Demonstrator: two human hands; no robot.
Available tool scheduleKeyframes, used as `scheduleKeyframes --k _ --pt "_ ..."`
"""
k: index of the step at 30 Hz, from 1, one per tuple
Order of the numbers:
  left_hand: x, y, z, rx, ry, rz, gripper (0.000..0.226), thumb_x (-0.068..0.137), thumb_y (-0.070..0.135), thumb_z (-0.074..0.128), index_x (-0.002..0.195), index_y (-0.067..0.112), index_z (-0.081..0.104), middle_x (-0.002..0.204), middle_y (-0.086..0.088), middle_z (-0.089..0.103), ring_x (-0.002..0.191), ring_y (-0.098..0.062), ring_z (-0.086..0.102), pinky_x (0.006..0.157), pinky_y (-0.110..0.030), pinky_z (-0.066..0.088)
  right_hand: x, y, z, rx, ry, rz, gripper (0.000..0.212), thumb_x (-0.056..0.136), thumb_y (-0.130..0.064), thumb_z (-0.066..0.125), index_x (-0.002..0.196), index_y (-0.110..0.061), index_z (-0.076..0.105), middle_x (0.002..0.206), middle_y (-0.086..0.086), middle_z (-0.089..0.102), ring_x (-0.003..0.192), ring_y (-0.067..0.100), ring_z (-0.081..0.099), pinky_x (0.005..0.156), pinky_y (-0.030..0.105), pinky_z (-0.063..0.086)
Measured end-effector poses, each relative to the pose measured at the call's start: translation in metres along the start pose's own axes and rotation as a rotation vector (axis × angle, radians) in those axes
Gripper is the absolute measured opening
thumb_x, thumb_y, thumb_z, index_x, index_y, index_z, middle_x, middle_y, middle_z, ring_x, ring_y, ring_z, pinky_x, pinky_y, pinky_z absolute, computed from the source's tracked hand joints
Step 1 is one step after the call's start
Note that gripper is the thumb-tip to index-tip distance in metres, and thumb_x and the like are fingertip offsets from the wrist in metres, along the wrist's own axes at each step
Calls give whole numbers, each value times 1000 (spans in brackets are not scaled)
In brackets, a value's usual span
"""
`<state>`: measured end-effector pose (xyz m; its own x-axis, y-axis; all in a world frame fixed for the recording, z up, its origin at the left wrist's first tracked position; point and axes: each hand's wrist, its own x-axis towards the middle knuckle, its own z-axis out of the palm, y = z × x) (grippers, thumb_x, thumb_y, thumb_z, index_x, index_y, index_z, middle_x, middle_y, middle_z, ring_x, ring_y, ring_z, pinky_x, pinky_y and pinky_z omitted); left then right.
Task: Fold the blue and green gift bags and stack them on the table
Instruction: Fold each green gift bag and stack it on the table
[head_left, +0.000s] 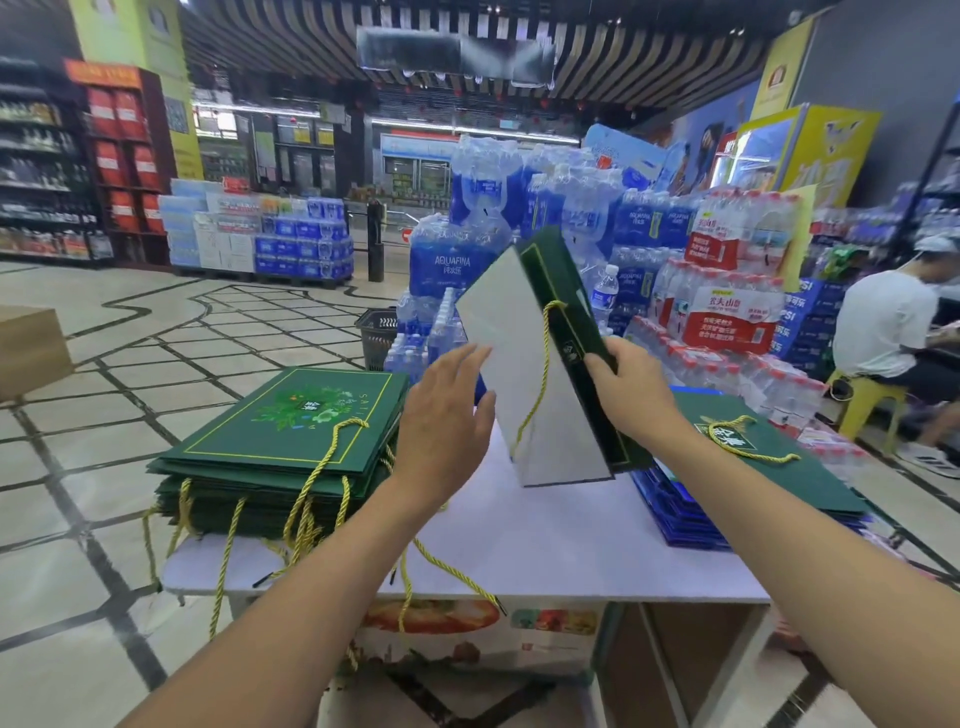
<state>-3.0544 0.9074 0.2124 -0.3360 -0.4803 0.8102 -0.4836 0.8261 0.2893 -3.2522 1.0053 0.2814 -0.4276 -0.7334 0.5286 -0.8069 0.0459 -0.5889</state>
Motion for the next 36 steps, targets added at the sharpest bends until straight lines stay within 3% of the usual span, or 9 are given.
scheduleKeyframes --k 6,9,12,16,19,26,30,34,36 --pt "-18 -5 17 -78 -449 -150 38 109 32 40 145 26 52 149 5 53 136 -22 49 109 -46 42 -6 41 43 379 -43 394 15 96 -20 57 100 -9 66 86 19 65 70 23 56 64 39 50" --pt "-43 -6 24 4 -692 -162 43 109 41 37 150 30 44 153 1 50 136 -26 49 109 -46 42 -33 61 64 539 -122 620 13 101 -9 54 96 -10 66 84 15 68 70 25 62 64 34 54" --pt "-68 -11 33 60 -780 -146 49 106 48 37 152 31 40 153 4 49 136 -25 49 107 -46 43 -57 83 79 430 -258 731 14 99 -13 59 102 -6 70 90 11 72 74 23 67 63 29 57" --pt "-80 -16 37 115 -755 -49 44 108 45 36 146 27 48 149 4 51 137 -21 46 110 -42 40 -64 93 83 -97 -339 567 34 90 -32 60 111 -5 64 109 14 69 97 32 65 83 37 55" --pt "-79 -17 36 139 -794 -7 47 107 45 37 150 27 46 154 5 48 142 -20 42 115 -43 34 -72 87 77 -368 -339 378 55 89 -29 63 136 -6 44 133 16 49 124 38 48 100 42 43" --pt "-67 -13 39 256 -767 -37 53 103 40 43 154 33 35 143 1 54 130 -25 49 97 -42 47 -95 89 71 -452 -587 -202 53 104 -51 44 151 -28 47 159 -6 41 145 14 37 118 36 31" --pt "-52 -12 35 274 -909 -194 58 98 36 49 153 33 31 131 -3 64 112 -30 62 80 -38 48 -106 88 79 -539 -535 -142 54 105 -54 31 154 -32 41 161 -8 37 147 16 32 115 41 32" --pt "-38 -4 36 -327 -891 -576 49 95 20 55 141 32 44 100 4 78 75 -16 66 61 -25 48 -110 63 104 -617 -474 41 50 104 -54 24 137 -30 53 146 -5 48 135 26 38 99 49 36" --pt "-38 -1 34 -461 -764 -624 41 97 14 52 135 30 49 97 6 78 77 -15 68 54 -22 44 -104 53 105 -531 -471 151 41 103 -42 26 115 -25 61 124 -1 56 125 29 44 95 48 38"
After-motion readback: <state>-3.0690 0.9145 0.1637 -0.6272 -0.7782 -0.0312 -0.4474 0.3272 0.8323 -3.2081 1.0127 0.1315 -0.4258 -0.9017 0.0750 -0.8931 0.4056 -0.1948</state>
